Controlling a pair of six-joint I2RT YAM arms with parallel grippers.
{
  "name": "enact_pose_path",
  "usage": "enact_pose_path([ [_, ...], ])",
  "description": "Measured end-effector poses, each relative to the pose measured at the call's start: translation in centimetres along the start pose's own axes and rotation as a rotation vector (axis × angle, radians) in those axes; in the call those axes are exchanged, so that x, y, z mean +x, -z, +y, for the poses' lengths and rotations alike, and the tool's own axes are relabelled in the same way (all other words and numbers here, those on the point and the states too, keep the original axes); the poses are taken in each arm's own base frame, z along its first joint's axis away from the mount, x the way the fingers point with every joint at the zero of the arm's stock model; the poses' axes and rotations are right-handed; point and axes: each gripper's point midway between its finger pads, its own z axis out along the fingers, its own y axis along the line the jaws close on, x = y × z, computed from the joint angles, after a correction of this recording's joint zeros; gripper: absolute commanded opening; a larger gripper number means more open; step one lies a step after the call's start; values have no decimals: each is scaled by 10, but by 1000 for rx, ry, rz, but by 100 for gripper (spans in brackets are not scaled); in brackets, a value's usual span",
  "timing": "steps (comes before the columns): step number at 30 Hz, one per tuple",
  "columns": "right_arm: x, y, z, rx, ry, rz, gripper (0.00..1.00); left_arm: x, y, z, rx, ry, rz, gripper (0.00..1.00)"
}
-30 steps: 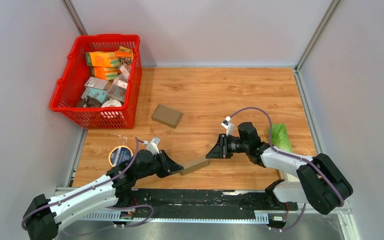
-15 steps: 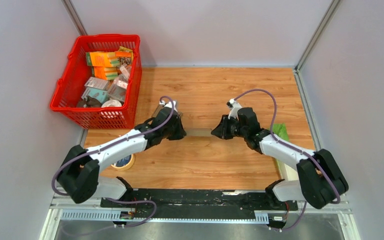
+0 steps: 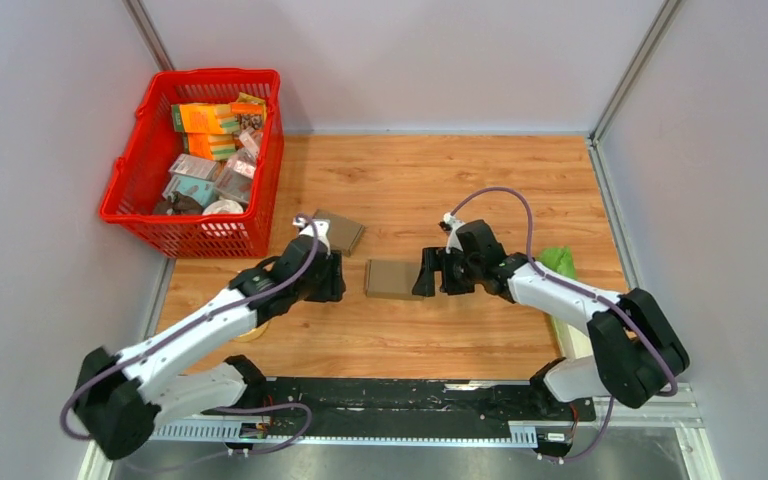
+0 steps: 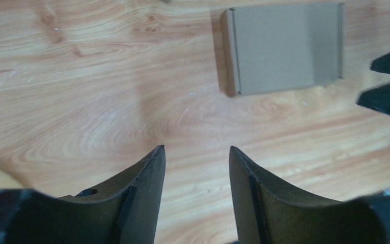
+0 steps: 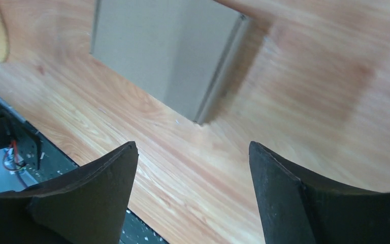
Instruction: Fold the paper box
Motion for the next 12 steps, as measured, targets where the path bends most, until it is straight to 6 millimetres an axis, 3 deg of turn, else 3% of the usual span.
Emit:
enact_pose_path([
  [2, 7, 10, -7, 63, -12, 22, 91, -6, 27, 0, 45, 0, -51, 57],
  [3, 7, 19, -9, 93, -13, 19, 100, -10, 40, -2, 78, 3, -81, 57],
  [6, -9, 60, -3, 152, 3, -75, 100, -28, 90, -16, 228, 20, -213, 59],
  [8, -25, 98, 11, 148, 29, -186, 100, -42, 122, -25, 318, 27, -295, 60],
  [12, -63, 202, 55, 57, 101, -531, 100, -74, 191, -39, 455, 17, -449, 60],
])
